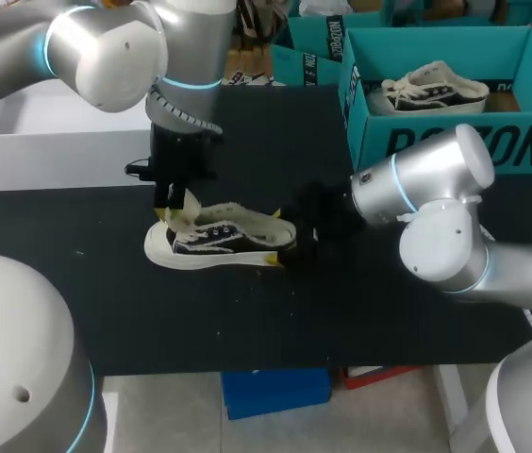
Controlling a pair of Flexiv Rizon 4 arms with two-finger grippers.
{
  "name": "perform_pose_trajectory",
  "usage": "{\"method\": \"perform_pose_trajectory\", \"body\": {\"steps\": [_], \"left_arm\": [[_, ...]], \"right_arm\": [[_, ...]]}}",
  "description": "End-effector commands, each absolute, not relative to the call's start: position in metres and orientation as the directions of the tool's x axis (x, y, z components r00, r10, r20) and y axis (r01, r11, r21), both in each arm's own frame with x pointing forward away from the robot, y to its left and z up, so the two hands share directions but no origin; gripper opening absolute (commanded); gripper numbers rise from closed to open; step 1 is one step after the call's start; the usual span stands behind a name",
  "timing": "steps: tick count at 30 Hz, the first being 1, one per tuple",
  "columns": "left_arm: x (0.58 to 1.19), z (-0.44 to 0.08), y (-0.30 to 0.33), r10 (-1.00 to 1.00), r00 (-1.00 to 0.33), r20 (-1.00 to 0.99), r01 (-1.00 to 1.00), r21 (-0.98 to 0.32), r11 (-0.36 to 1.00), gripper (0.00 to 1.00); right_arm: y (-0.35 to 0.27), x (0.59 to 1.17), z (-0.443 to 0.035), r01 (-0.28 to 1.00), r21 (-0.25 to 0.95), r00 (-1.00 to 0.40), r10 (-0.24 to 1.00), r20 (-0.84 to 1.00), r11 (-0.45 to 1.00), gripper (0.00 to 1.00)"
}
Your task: Take the shoe out of the shoebox, open the shoe tongue, remove and reinsert the insole, then place the shoe into the shoebox
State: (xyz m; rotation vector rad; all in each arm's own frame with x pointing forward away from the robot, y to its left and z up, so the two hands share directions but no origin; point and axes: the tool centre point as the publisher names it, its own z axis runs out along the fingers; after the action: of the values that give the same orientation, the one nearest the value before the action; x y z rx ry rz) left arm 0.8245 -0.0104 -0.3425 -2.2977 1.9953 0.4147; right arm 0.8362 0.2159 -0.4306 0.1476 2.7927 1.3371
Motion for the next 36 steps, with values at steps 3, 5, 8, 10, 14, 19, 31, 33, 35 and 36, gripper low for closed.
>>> {"method": "perform_pose_trajectory", "body": {"steps": [3, 5, 8, 10, 14, 19, 31, 33, 35, 36], "left_arm": [[0.827, -0.338, -0.009, -0.969, 0.102, -0.226, -0.981, 0.136, -0.135, 1.0], [0.827, -0.334, -0.01, -0.976, 0.075, -0.204, -0.981, 0.159, -0.109, 1.0], [0.827, -0.326, -0.012, -0.985, 0.036, -0.166, -0.981, 0.183, -0.067, 1.0], [0.827, -0.321, -0.013, -0.99, 0.012, -0.139, -0.98, 0.193, -0.039, 1.0], [0.824, -0.312, -0.018, -0.995, -0.042, -0.095, -0.979, 0.202, 0.022, 1.0], [0.822, -0.299, -0.025, -0.994, -0.102, -0.049, -0.976, 0.196, 0.091, 1.0], [0.822, -0.247, -0.051, -0.796, -0.593, 0.121, -0.774, 0.187, 0.605, 1.0], [0.821, -0.24, -0.054, -0.71, -0.686, 0.159, -0.677, 0.218, 0.703, 1.0], [0.818, -0.237, -0.058, -0.608, -0.774, 0.177, -0.563, 0.25, 0.788, 1.0], [0.816, -0.235, -0.059, -0.523, -0.818, 0.241, -0.456, 0.284, 0.843, 1.0]], "right_arm": [[0.213, 0.837, -0.433, 0.07, 0.778, -0.994, 0.105, 0.005, 0.624, 0.0], [0.213, 0.837, -0.433, 0.07, 0.778, -0.994, 0.105, 0.005, 0.624, 0.0], [0.213, 0.837, -0.433, 0.07, 0.778, -0.994, 0.105, 0.005, 0.624, 0.0], [0.213, 0.837, -0.433, 0.07, 0.778, -0.994, 0.105, 0.005, 0.624, 0.0], [0.213, 0.837, -0.433, 0.07, 0.778, -0.994, 0.105, 0.005, 0.624, 0.0], [0.213, 0.837, -0.433, 0.07, 0.778, -0.994, 0.105, 0.005, 0.624, 0.0], [0.213, 0.837, -0.433, 0.07, 0.778, -0.994, 0.105, 0.005, 0.624, 0.0], [0.213, 0.837, -0.433, 0.07, 0.778, -0.994, 0.105, 0.005, 0.624, 0.0], [0.213, 0.837, -0.433, 0.07, 0.778, -0.994, 0.105, 0.005, 0.624, 0.0], [0.213, 0.837, -0.433, 0.07, 0.778, -0.994, 0.105, 0.005, 0.624, 0.0]]}}
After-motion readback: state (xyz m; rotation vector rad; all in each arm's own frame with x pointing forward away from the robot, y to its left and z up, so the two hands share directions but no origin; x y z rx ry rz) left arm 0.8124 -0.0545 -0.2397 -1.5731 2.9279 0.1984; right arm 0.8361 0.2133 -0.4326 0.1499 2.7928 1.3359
